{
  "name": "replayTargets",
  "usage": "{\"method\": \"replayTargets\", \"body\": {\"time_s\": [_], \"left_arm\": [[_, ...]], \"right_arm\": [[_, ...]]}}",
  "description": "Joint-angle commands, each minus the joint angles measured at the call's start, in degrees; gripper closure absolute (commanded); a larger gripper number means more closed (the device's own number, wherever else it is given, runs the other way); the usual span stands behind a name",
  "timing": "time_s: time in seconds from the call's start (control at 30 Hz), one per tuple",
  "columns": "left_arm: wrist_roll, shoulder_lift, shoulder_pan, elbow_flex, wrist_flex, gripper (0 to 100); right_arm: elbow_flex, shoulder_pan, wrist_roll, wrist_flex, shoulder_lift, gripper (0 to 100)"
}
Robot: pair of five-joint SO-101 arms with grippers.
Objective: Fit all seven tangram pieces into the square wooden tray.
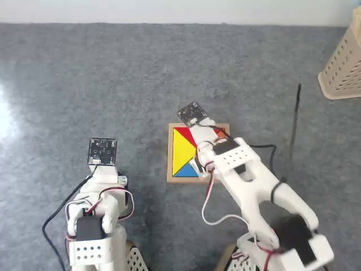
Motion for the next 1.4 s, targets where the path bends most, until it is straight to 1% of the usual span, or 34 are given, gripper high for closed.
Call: {"method": "replayTargets", "body": {"time_s": [0.0,0.13,0.23,0.33,0.53,0.63,0.73,0.8,1.03,1.23,1.37], "left_arm": [[0.44,-0.97,0.26,-0.66,0.26,99],[0.44,-0.97,0.26,-0.66,0.26,99],[0.44,-0.97,0.26,-0.66,0.26,99],[0.44,-0.97,0.26,-0.66,0.26,99],[0.44,-0.97,0.26,-0.66,0.26,99],[0.44,-0.97,0.26,-0.66,0.26,99],[0.44,-0.97,0.26,-0.66,0.26,99],[0.44,-0.97,0.26,-0.66,0.26,99],[0.44,-0.97,0.26,-0.66,0.26,99],[0.44,-0.97,0.26,-0.66,0.26,99],[0.44,-0.97,0.26,-0.66,0.26,99]], "right_arm": [[-5.45,0.48,0.88,0.48,4.53,99.2],[-9.14,0.66,0.97,0.57,7.16,99.2],[-9.85,1.01,2.81,1.19,6.2,99.2],[-9.93,3.82,2.81,4.79,1.1,99.1],[-9.67,13.23,3.08,15.08,-13.14,98.9],[-8.0,14.46,2.81,19.74,-15.87,98.8],[-4.57,13.93,2.46,17.71,-13.58,98.7],[-3.78,14.29,0.88,15.52,-10.95,98.7],[-6.51,14.37,0.26,14.37,-2.24,98.6],[-7.47,15.25,-0.7,13.14,1.8,88.7],[-8.79,18.95,-1.76,13.14,2.42,87.5]]}}
